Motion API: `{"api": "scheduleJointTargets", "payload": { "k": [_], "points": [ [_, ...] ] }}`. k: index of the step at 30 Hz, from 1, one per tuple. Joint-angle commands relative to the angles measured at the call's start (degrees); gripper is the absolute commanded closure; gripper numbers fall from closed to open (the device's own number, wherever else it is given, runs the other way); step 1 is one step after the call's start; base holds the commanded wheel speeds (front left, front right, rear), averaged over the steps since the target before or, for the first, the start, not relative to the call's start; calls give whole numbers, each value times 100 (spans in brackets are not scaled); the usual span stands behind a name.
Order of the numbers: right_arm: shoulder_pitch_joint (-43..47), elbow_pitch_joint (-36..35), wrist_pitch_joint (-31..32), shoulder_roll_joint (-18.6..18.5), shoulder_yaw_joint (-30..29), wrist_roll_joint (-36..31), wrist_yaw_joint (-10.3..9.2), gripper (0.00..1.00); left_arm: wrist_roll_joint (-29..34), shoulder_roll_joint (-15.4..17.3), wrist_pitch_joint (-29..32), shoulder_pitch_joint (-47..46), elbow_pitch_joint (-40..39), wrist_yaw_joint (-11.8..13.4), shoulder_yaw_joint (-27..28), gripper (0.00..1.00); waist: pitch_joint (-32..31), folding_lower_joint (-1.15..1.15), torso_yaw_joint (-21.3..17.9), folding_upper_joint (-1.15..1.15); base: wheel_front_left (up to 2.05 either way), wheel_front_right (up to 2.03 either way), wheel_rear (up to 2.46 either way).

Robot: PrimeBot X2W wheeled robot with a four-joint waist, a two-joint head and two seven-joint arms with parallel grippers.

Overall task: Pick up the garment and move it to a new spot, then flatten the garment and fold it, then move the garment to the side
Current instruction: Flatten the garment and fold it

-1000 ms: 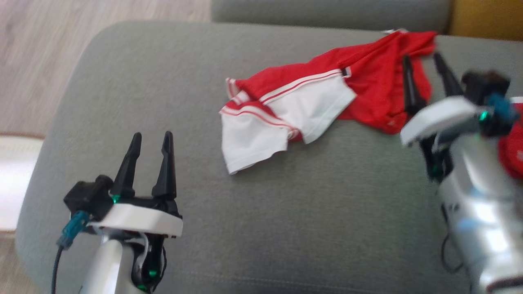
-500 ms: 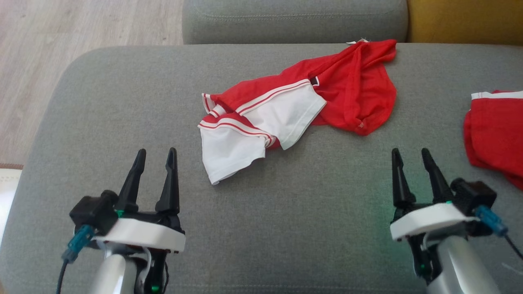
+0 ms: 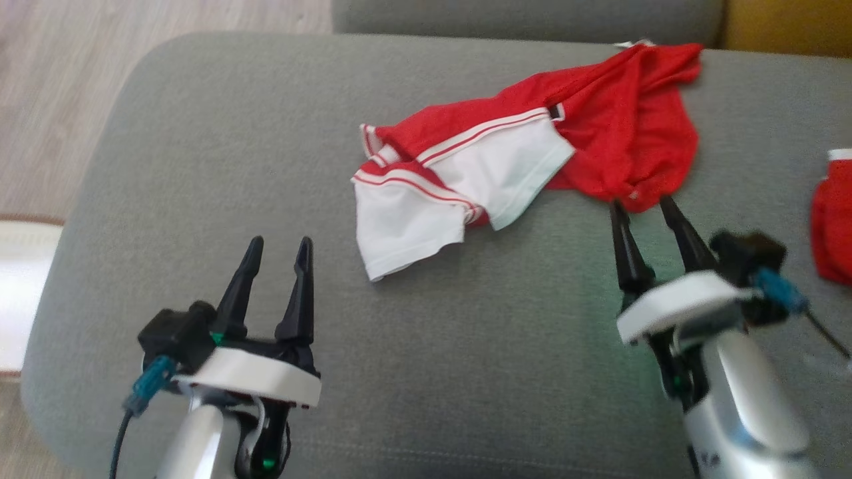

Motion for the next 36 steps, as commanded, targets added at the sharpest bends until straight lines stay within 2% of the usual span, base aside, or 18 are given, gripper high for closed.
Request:
{"api": "scheduleJointTargets", "payload": {
  "k": [1, 7, 11, 21, 31, 32, 33, 36],
  "points": [
    [-327, -136, 47, 11, 154, -4, -5, 0, -32, 59, -33, -309, -185, 18, 172, 0, 153, 0, 161, 0, 0, 0, 0],
    [-1138, 587, 590, -126, -55, 319, -5, 0, -112, 59, -33, -464, -119, 17, 21, 0, 495, 0, 563, 0, 0, 0, 0],
    [-1582, 1140, 735, -237, -207, 417, -5, 0, -147, 59, -33, -557, -84, 27, -37, 0, 645, 0, 784, 0, 0, 0, 0],
    [-2135, 2092, 697, -245, -171, 643, -5, 0, -220, 59, -33, -672, -89, 46, -100, 0, 864, 0, 976, 0, 0, 0, 0],
    [-2542, 2488, 427, -229, 125, 871, -5, 0, -283, 59, -33, -808, -70, 68, -179, 0, 1058, 0, 1038, 0, 0, 0, 0],
    [-2557, 2510, 399, -231, 165, 897, -5, 38, -285, 59, -33, -810, -64, 70, -180, 0, 1057, 0, 1039, 0, 0, 0, 0],
    [-2567, 2526, 369, -233, 209, 921, -5, 100, -288, 59, -33, -809, -56, 72, -180, 0, 1052, 0, 1037, 0, 0, 0, 0],
    [-2574, 2557, 276, -247, 319, 1010, -5, 100, -287, 59, -33, -796, -23, 80, -174, 0, 995, 0, 1020, 0, 0, 0, 0]
  ]
}}
